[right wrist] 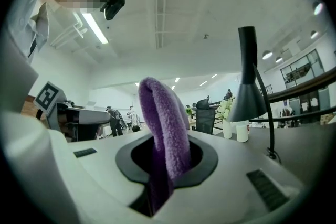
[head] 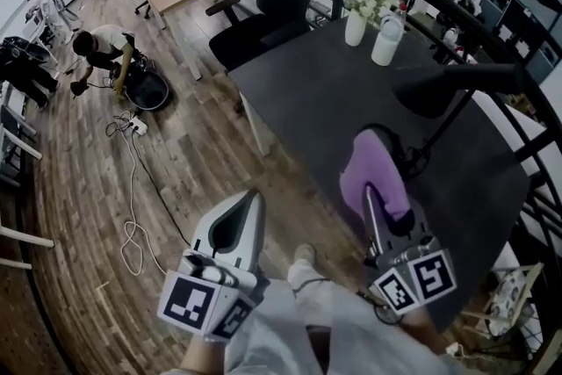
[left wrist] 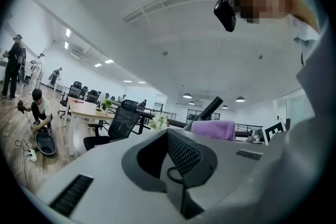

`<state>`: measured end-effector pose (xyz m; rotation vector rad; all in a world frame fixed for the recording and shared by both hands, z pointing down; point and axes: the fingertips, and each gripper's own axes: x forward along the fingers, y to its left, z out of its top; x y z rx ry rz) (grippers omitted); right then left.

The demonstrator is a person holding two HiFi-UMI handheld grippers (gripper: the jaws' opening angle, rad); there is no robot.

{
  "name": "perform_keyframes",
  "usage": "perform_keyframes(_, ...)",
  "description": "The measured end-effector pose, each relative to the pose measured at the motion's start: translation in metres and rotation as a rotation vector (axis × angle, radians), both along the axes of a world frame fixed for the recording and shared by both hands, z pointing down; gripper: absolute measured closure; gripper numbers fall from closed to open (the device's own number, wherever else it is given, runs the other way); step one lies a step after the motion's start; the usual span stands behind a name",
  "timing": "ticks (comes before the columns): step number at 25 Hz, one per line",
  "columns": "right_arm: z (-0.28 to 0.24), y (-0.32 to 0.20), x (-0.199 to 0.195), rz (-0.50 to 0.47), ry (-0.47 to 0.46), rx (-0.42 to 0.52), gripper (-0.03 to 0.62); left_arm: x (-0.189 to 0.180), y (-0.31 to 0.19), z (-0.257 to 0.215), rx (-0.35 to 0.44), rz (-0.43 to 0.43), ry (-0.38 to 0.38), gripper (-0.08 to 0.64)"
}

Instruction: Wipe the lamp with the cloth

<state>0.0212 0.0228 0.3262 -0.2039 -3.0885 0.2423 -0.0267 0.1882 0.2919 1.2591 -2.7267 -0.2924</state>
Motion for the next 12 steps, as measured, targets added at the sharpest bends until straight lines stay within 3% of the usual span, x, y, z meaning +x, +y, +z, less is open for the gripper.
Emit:
perform_keyframes(6, -0.014, -0.038, -0.049, 0.025, -0.011, 0.018, 0.545, -0.048, -0.043, -0.006, -0.001, 0.052, -0.008, 0.554)
perform_keyframes(12, -0.025, -0.071, -0.065, 0.075, -0.044, 0.018, 0.545, -0.075, -0.087, -0.010, -0.010, 0.117, -0.030, 0.554)
